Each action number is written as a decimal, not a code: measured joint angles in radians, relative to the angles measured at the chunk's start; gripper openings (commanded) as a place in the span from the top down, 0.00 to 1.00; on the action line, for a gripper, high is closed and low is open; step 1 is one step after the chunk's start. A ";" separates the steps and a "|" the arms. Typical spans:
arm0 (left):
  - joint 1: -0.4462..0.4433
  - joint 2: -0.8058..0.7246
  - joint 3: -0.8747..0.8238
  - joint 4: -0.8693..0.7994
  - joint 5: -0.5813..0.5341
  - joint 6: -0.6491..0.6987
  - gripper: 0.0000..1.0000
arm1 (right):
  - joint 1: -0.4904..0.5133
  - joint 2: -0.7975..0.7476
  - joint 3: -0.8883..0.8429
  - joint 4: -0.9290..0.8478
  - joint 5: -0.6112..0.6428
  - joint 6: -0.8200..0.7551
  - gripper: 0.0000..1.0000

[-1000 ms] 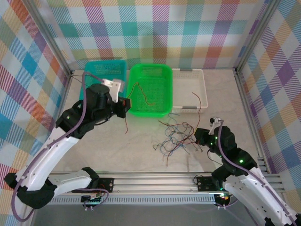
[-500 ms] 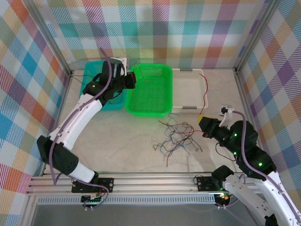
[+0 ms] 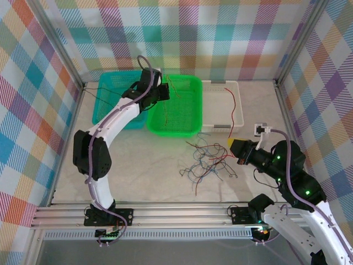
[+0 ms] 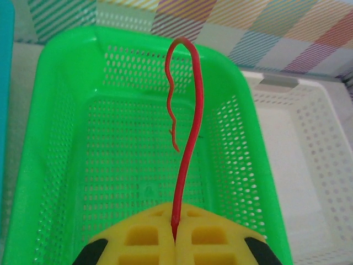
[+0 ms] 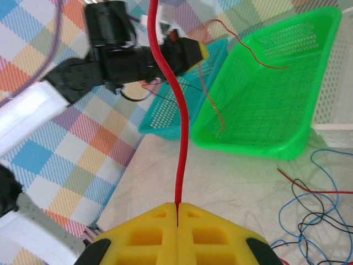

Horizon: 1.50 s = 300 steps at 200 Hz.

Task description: Untangle the cables

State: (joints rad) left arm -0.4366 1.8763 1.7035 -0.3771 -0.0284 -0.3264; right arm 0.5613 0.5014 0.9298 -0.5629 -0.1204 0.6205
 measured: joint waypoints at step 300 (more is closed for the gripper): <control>-0.020 0.060 0.029 -0.085 0.006 0.026 0.72 | 0.000 0.024 -0.006 0.049 -0.102 0.031 1.00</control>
State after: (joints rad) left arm -0.4564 1.9358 1.7321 -0.4625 -0.0227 -0.3000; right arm 0.5613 0.5255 0.9237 -0.5137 -0.2222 0.6514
